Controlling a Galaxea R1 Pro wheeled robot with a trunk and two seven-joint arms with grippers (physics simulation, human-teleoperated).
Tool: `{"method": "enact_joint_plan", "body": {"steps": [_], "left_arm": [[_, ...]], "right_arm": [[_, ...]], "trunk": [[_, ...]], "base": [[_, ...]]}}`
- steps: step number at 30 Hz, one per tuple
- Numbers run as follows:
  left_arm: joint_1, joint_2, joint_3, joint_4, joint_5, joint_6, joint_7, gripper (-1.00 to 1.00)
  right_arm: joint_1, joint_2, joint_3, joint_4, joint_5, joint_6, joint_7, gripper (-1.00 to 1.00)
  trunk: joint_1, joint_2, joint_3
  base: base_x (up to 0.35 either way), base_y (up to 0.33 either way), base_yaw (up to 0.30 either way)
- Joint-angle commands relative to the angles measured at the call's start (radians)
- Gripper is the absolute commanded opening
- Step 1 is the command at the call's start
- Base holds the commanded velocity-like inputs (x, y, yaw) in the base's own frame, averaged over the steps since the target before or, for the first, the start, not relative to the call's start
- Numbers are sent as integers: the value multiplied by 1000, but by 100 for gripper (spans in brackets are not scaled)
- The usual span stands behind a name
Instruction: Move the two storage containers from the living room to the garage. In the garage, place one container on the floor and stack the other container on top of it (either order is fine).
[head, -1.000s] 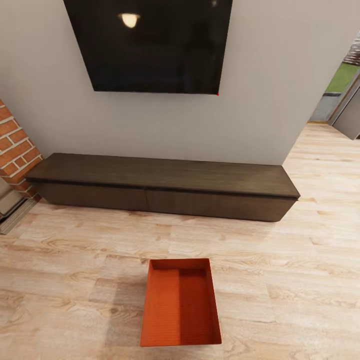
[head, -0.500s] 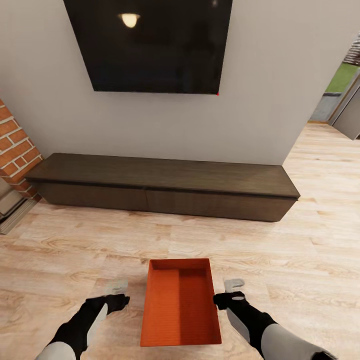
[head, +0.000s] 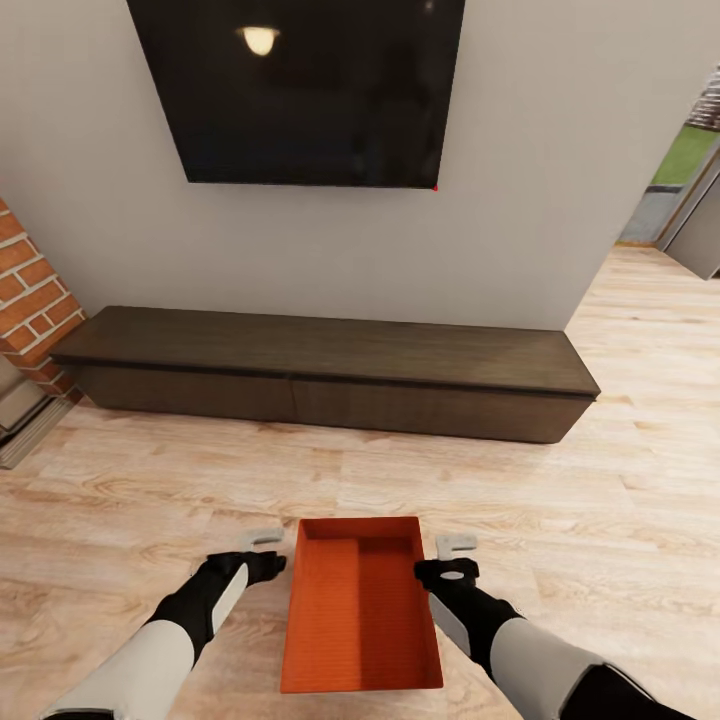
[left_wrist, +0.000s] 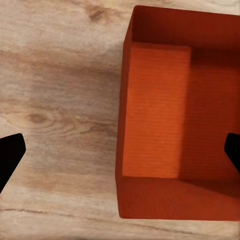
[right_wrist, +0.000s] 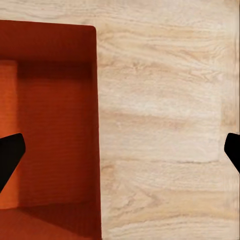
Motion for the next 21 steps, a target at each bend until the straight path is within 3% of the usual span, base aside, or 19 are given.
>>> {"method": "enact_joint_plan", "body": {"steps": [1,8,15,17,21], "left_arm": [[-2,-3,1,1,10,4,10,100],[-21,-17,-1,30,4,-3,25,100],[-25,-18,-2,41,-2,-23,25,100],[-25,-17,-10,42,-6,-75,26,100],[-25,-18,-12,42,-6,-81,26,100]], "right_arm": [[-3,2,8,2,-4,2,-13,100],[-19,9,7,16,-9,-17,-31,100],[-21,10,7,21,-74,-22,-27,100],[-21,10,7,38,-93,-24,-21,100],[-21,10,7,61,-95,-24,-18,100]], "trunk": [[0,0,-1],[0,0,-1],[0,0,-1],[0,0,-1],[0,0,-1]], "base": [[0,0,0],[0,0,0],[0,0,0],[0,0,0],[0,0,0]]}}
